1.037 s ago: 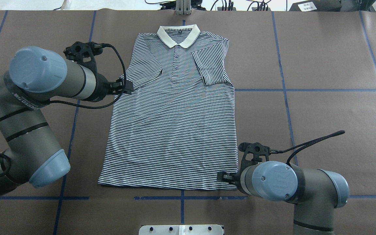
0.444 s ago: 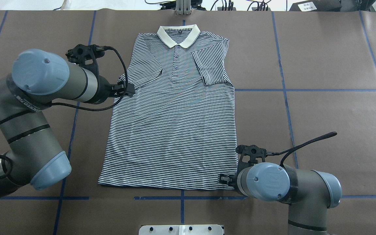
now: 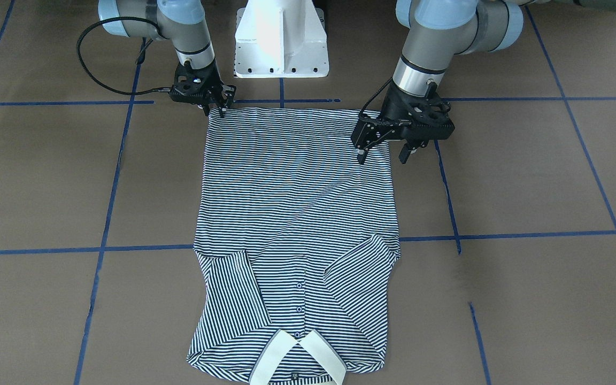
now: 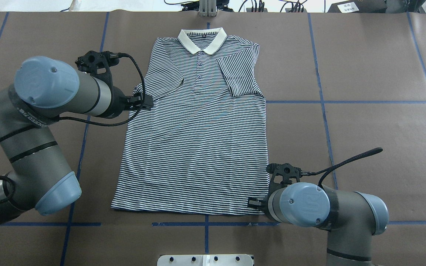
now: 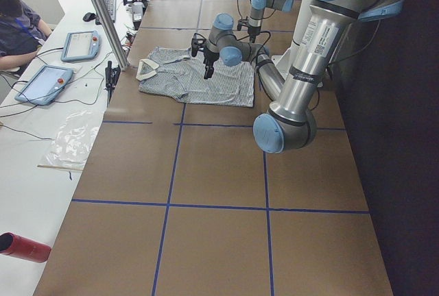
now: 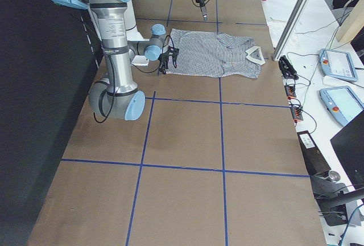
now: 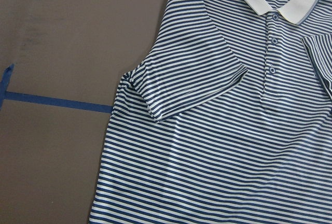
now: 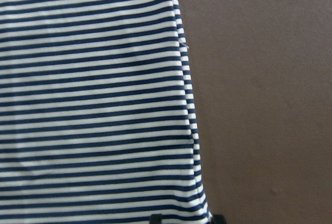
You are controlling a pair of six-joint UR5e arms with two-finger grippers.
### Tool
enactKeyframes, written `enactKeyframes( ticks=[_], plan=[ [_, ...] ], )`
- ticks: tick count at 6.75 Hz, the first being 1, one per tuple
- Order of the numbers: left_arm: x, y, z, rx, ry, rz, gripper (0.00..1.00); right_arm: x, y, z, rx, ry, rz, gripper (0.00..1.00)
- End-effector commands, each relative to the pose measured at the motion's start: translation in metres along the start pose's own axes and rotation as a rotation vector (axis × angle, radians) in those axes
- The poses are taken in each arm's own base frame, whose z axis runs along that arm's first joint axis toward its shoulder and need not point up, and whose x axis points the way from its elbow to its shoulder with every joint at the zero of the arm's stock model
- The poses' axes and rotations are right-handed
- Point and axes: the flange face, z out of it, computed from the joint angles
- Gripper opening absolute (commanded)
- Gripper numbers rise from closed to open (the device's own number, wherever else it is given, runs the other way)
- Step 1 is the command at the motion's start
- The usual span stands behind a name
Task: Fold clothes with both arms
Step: 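Move both grippers down to the hem corners nearest the robot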
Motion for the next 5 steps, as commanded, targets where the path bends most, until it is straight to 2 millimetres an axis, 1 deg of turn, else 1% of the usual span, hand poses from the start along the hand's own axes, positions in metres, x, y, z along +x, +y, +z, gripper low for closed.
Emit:
enactKeyframes(
  ticks=[1,2,3,4,5],
  plan=[
    [0.006,0.011,0.009,-0.017,-0.003,0.010,1.00,0.000,0.002,0.000,-0.024,0.001,0.000,0.00],
    [0.007,0.012,0.008,-0.019,0.000,0.012,1.00,0.000,0.001,-0.003,-0.028,-0.004,0.000,0.00],
    [0.003,0.015,0.007,-0.024,-0.002,0.009,1.00,-0.003,0.001,-0.013,-0.017,-0.025,0.005,0.00],
    [-0.014,0.022,0.011,-0.056,-0.024,-0.005,1.00,-0.003,-0.004,-0.019,-0.011,-0.035,0.015,0.00],
    [-0.063,0.046,0.015,-0.113,-0.062,-0.084,1.00,-0.005,-0.012,-0.036,-0.011,-0.066,0.017,0.00]
  ],
)
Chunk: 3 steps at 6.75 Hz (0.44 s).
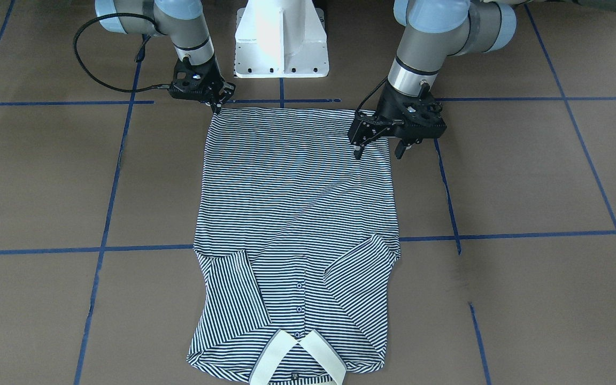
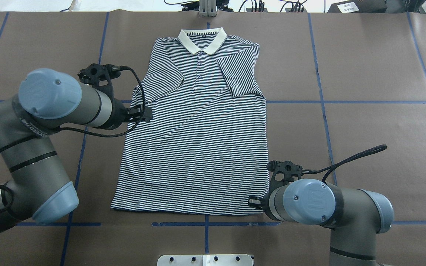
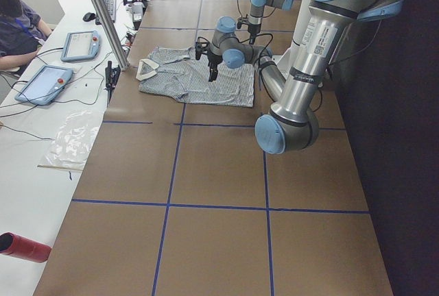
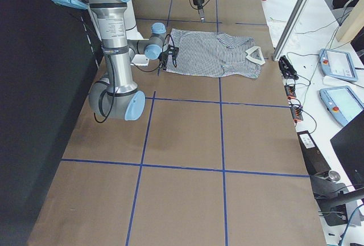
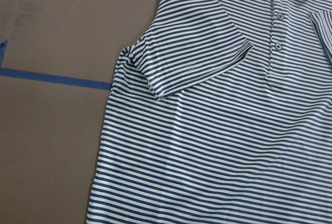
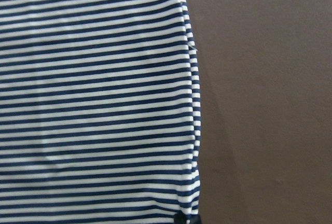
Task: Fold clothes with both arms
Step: 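Move both grippers down to the hem corners nearest the robot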
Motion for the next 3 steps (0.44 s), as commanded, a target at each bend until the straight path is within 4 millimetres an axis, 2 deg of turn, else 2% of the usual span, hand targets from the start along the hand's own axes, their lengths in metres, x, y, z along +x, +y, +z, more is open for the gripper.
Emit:
enactKeyframes(
  ticks=[1,2,3],
  plan=[
    [-0.059,0.073,0.001,-0.078,-0.023,-0.137,1.00,-0.002,-0.011,-0.024,0.009,-0.043,0.004,0.00],
    [-0.052,0.118,0.016,-0.071,-0.049,-0.223,1.00,-0.004,-0.013,-0.027,0.009,-0.049,-0.001,0.00],
    [-0.046,0.152,0.031,-0.082,-0.072,-0.266,1.00,-0.005,-0.013,-0.027,0.008,-0.051,-0.007,0.00]
  ],
)
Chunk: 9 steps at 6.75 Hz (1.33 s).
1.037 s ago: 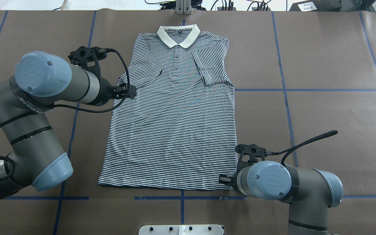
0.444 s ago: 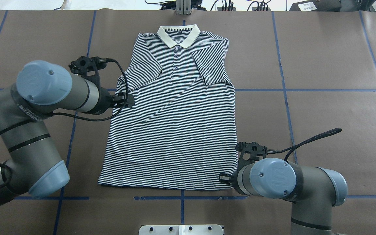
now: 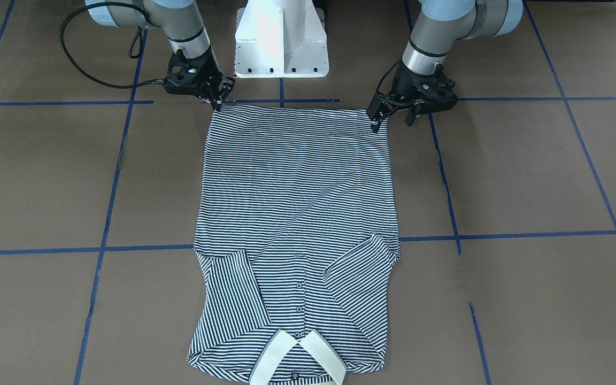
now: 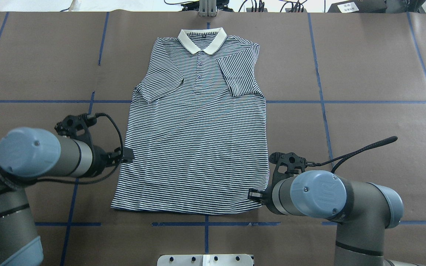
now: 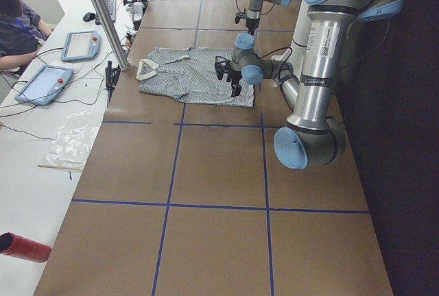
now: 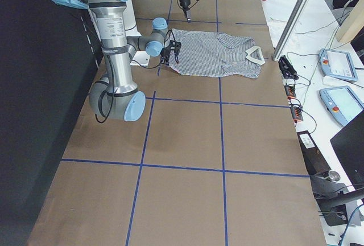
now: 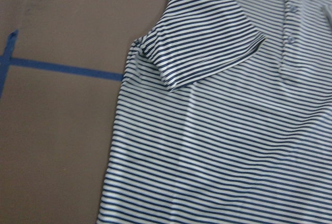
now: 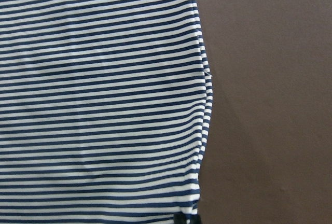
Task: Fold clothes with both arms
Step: 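Move both grippers down to the hem corners nearest the robot, then grasp both hem corners with the left and right grippers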
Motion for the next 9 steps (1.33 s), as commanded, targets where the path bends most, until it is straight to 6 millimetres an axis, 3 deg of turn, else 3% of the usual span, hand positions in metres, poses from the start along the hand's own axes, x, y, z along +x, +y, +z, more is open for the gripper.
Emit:
enactKeyframes(
  ticks=[1,2,5,7,8,9],
  plan=[
    [-0.010,0.062,0.031,-0.003,-0.056,-0.084,0.98,-0.002,-0.002,-0.004,0.000,-0.008,-0.003,0.00],
    [-0.013,0.081,0.043,0.003,-0.108,-0.078,0.98,-0.003,-0.002,-0.007,0.002,-0.015,-0.003,0.00],
    [-0.027,0.084,0.065,0.011,-0.157,-0.095,0.96,-0.004,-0.002,-0.009,0.001,-0.018,-0.004,0.00],
    [-0.028,0.083,0.066,0.010,-0.159,-0.093,0.82,-0.005,-0.004,-0.015,0.003,-0.029,-0.002,0.00],
    [-0.028,0.083,0.066,0.010,-0.159,-0.096,0.62,-0.004,-0.005,-0.015,0.000,-0.027,0.000,0.00],
    [-0.026,0.084,0.064,0.009,-0.153,-0.096,0.31,-0.004,-0.005,-0.015,0.000,-0.027,0.000,0.00]
  ],
)
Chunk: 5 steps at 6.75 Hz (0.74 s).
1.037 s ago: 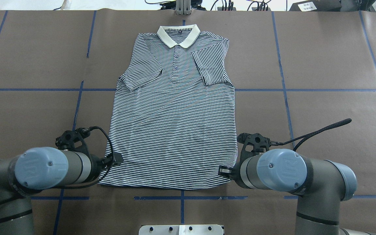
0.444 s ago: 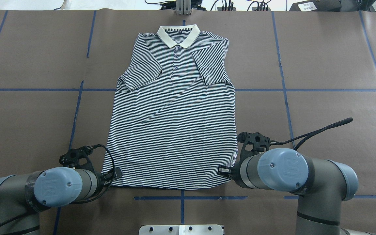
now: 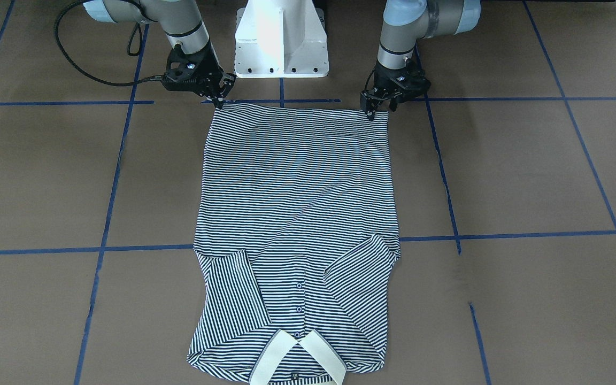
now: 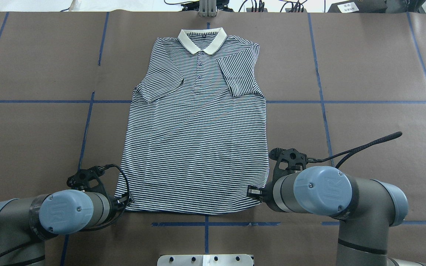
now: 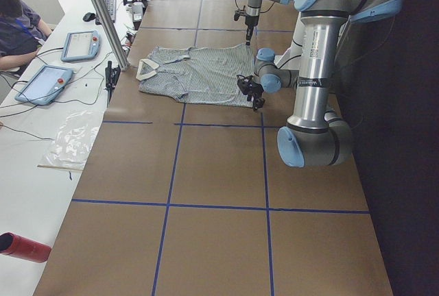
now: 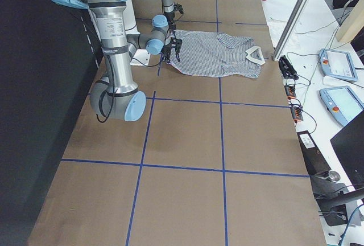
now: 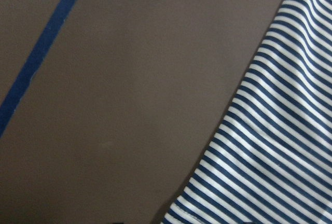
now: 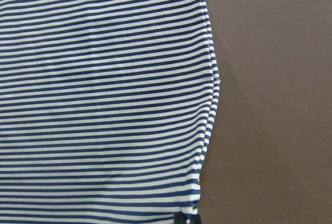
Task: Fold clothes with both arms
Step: 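Grasp both hem corners with the left and right grippers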
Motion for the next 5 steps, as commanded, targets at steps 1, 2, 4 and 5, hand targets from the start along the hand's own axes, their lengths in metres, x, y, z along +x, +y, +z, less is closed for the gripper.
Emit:
enactKeyframes(
  ticks=[1,2,4,5],
  plan=[
    [0.002,0.001,-0.003,-0.003,0.009,0.006,0.09,0.002,-0.001,0.000,-0.001,0.004,0.001,0.00],
    [0.005,0.002,-0.009,-0.008,0.019,0.007,0.00,0.003,-0.002,0.000,0.000,0.005,0.002,0.00],
    [0.010,0.002,-0.020,-0.015,0.039,0.005,0.00,0.004,-0.002,0.001,0.000,0.008,0.002,0.00],
    [0.012,0.002,-0.033,-0.020,0.060,0.003,0.00,0.006,-0.006,-0.001,-0.010,0.009,0.009,0.00]
  ],
)
